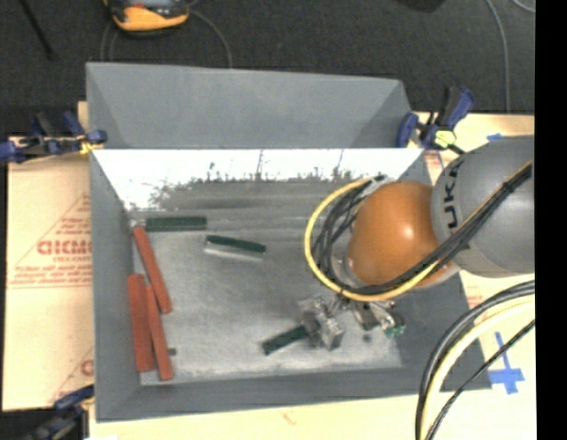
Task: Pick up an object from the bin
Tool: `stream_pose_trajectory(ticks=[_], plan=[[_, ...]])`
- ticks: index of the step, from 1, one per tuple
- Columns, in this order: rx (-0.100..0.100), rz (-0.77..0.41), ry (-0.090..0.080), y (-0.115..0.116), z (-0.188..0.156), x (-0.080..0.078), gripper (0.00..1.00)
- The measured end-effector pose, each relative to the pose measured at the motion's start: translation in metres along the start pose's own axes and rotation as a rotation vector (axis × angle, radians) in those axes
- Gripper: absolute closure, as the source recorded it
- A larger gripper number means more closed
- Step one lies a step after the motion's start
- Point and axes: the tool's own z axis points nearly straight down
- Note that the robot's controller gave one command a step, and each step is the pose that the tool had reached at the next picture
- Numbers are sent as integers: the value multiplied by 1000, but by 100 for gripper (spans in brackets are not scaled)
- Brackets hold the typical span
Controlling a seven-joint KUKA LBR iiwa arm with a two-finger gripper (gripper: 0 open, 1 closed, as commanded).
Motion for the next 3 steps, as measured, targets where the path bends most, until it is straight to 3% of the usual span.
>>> stream_pose_trajectory(ticks=[1,2,3], plan=[[0,0,0,0,0,0,100],[-4,26,12,6,-38,3,100],[-1,-484,3,31,-18,-2,0]])
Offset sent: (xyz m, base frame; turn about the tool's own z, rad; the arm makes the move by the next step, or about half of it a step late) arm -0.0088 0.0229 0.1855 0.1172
